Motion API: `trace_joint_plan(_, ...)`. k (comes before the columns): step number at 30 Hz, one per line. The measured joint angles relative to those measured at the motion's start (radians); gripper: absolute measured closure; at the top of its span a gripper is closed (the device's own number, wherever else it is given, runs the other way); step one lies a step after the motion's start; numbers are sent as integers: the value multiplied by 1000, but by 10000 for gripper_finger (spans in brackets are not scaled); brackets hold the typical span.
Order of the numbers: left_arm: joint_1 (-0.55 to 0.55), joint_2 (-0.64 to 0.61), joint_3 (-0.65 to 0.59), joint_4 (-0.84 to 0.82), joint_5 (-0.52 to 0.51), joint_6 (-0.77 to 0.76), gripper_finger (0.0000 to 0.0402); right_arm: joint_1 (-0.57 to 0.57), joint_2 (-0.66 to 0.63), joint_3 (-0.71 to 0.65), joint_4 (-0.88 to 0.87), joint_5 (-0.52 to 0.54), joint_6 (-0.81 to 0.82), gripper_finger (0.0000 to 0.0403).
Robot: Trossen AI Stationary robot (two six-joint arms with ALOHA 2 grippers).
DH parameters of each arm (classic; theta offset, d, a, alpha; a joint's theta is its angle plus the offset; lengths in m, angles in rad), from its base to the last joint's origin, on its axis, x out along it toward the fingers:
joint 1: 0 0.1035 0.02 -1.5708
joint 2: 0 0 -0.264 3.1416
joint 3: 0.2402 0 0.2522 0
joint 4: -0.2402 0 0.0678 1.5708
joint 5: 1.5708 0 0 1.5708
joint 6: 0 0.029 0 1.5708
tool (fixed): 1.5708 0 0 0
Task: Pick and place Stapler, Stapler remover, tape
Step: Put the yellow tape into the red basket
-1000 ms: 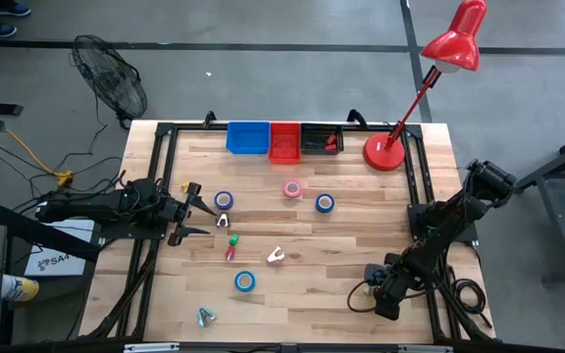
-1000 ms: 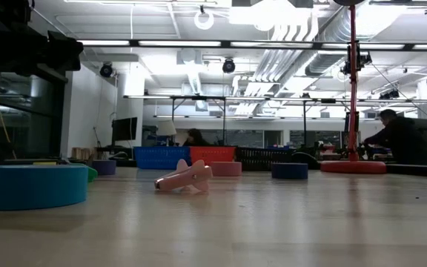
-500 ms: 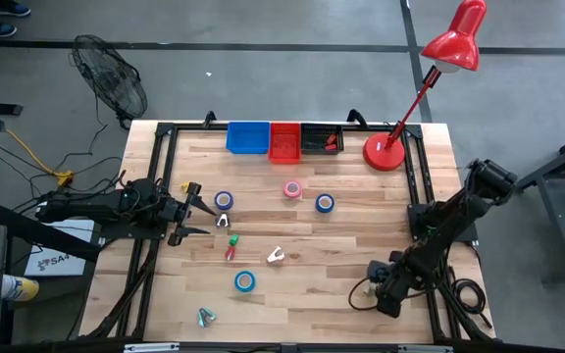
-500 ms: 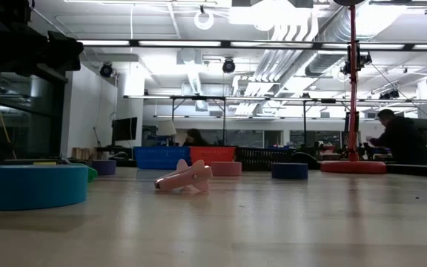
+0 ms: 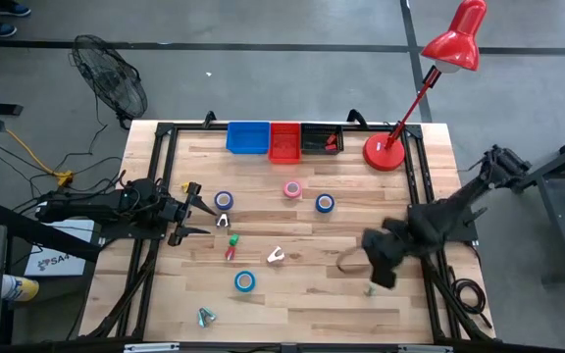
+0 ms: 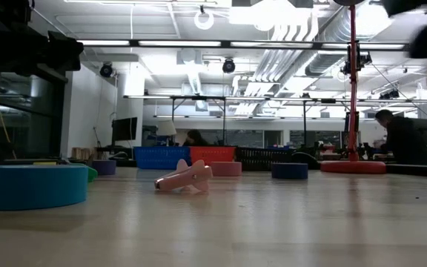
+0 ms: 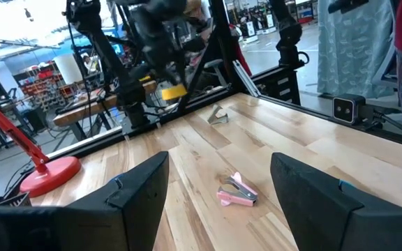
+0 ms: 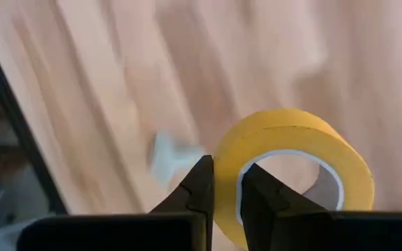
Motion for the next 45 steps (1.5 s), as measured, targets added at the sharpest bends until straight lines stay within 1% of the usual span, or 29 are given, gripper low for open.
trace_joint_plan(5, 0, 0, 0, 0, 0, 0, 154, -259, 11, 69, 51, 7, -277, 370)
trace_joint_plan(8, 0, 0, 0, 0, 1, 0, 154, -410, 50, 114, 91, -2, -413, 370)
trace_joint_plan(13, 0, 0, 0, 0, 3, 0, 154, -606, 171, 213, 190, -25, -585, 370)
trace_joint_plan(17, 0, 0, 0, 0, 3, 0, 154, -729, 293, 305, 347, -95, -663, 370)
trace_joint_plan(20, 0, 0, 0, 0, 3, 0, 154, -810, 386, 369, 466, -163, -668, 370)
trace_joint_plan(22, 0, 0, 0, 0, 3, 0, 154, -859, 440, 398, 551, -218, -643, 370)
trace_joint_plan(24, 0, 0, 0, 0, 3, 0, 154, -902, 485, 418, 640, -276, -607, 370)
trace_joint_plan(27, 0, 0, 0, 0, 3, 0, 154, -957, 537, 418, 784, -315, -505, 370)
trace_joint_plan(30, 0, 0, 0, 0, 3, 0, 154, -994, 581, 416, 878, -302, -414, 370)
trace_joint_plan(34, 0, 0, 0, 0, 3, 0, 154, -1020, 606, 416, 967, -245, -331, 370)
trace_joint_plan(39, 0, 0, 0, 0, 2, 0, 154, -1037, 631, 416, 991, -181, -325, 370)
trace_joint_plan(45, 0, 0, 0, 0, 0, 0, 154, -1047, 679, 416, 991, -172, -309, 370)
